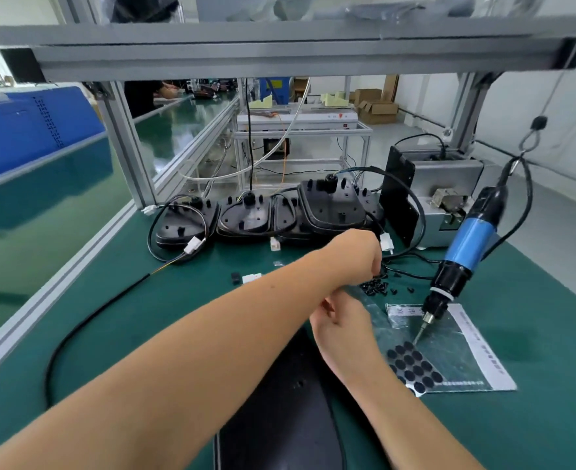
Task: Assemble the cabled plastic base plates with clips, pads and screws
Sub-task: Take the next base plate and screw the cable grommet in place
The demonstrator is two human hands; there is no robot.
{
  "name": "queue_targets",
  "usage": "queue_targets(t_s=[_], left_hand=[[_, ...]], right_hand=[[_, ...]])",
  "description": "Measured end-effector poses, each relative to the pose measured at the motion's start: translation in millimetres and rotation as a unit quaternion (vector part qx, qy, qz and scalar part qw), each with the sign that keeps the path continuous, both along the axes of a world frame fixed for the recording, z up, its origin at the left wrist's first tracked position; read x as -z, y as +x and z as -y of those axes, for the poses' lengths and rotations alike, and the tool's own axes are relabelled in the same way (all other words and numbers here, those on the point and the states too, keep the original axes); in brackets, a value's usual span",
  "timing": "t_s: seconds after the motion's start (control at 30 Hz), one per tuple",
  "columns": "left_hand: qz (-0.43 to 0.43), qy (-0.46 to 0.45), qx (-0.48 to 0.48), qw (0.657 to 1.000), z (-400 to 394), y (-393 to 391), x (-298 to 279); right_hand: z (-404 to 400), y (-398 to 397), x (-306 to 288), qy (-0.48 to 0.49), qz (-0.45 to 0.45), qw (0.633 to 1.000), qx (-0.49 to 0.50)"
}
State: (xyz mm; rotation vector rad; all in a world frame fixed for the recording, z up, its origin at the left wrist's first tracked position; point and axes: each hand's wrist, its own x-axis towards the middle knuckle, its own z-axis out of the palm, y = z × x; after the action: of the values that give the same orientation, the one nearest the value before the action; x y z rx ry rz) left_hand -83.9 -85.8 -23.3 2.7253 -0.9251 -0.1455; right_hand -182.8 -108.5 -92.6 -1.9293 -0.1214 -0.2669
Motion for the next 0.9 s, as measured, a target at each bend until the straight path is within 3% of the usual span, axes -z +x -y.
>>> queue_targets(t_s=[0.13,0.43,0.9], left_hand=[[0.016,0.081,0.013,0.997,8,11,13],[-0.014,0.061,-0.03,0.998,12,14,9],[0.014,0.073,-0.017,0.997,22,14,12]], right_hand=[[1,6,7,-0.025,0.013,0.999,0.034],[1,10,5,-0.008,0.007,0.999,0.04],[4,10,3,-0.009,0.003,0.999,0.04]])
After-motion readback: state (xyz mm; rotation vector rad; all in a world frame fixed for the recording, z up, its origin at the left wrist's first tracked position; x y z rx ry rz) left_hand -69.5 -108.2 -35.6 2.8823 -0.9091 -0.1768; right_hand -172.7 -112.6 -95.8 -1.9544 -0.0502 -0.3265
